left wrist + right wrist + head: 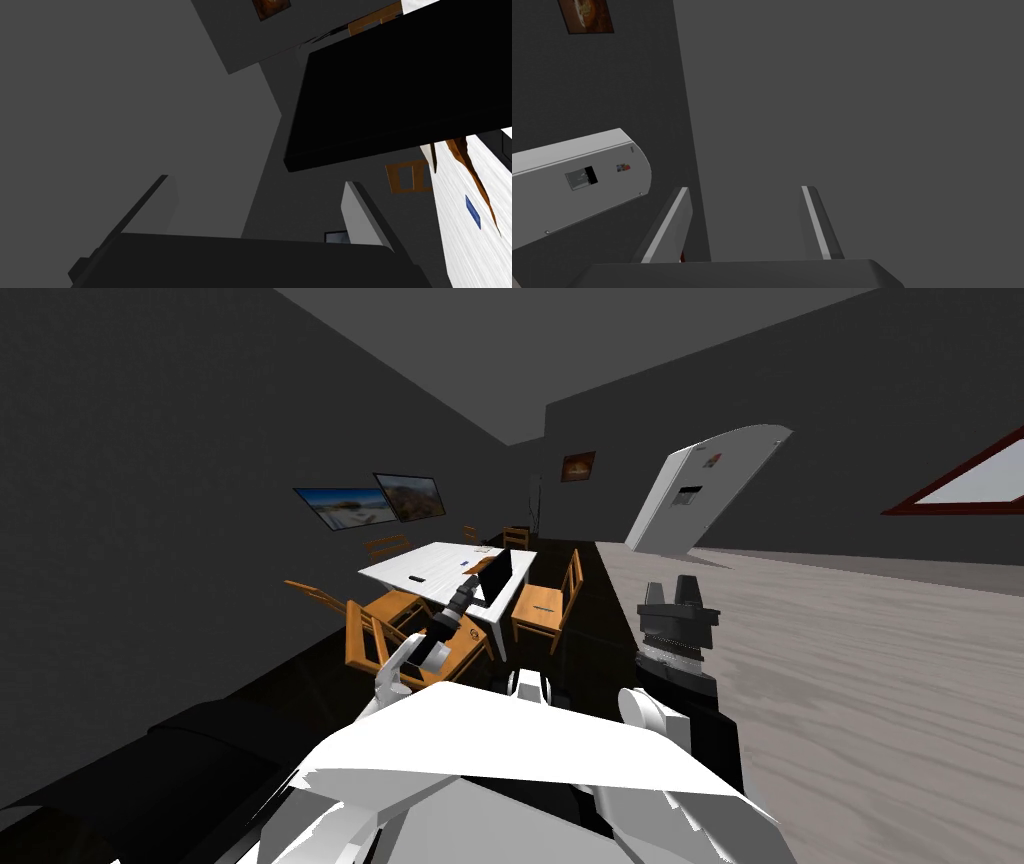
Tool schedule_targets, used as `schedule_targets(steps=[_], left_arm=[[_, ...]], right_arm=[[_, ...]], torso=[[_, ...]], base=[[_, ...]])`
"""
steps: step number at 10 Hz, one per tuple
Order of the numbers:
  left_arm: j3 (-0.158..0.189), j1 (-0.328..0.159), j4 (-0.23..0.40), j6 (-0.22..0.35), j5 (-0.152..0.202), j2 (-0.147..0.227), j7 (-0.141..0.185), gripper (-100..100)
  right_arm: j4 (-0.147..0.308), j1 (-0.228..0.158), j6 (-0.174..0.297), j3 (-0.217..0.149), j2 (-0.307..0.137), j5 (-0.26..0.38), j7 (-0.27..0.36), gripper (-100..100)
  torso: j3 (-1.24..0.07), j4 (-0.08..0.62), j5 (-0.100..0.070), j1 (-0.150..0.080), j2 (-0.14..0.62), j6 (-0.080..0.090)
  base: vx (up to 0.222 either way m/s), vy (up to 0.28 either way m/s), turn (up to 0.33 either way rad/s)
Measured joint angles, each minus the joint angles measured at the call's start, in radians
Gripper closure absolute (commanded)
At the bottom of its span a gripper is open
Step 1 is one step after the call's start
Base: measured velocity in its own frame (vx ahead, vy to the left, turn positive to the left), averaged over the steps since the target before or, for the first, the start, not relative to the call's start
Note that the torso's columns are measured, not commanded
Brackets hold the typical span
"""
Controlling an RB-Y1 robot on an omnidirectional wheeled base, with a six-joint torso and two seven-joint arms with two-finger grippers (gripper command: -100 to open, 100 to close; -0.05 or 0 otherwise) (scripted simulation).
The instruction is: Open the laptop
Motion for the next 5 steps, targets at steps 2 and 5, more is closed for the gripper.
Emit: schedule_targets(steps=[2, 5], left_arm=[[-0.001, -0.008, 0.019, 0.035, -0.009, 0.036, 0.007, -100], [-0.002, -0.022, 0.031, 0.100, -0.018, 0.086, 0.017, -100]], right_arm=[[0.000, 0.000, 0.000, 0.000, 0.000, 0.000, 0.000, 0], [0.000, 0.000, 0.000, 0.000, 0.000, 0.000, 0.000, 0]], torso=[[0.000, 0.000, 0.000, 0.000, 0.000, 0.000], [0.000, 0.000, 0.000, 0.000, 0.000, 0.000]], base=[[0.027, 0.014, -0.136], [0.029, 0.021, -0.110]])
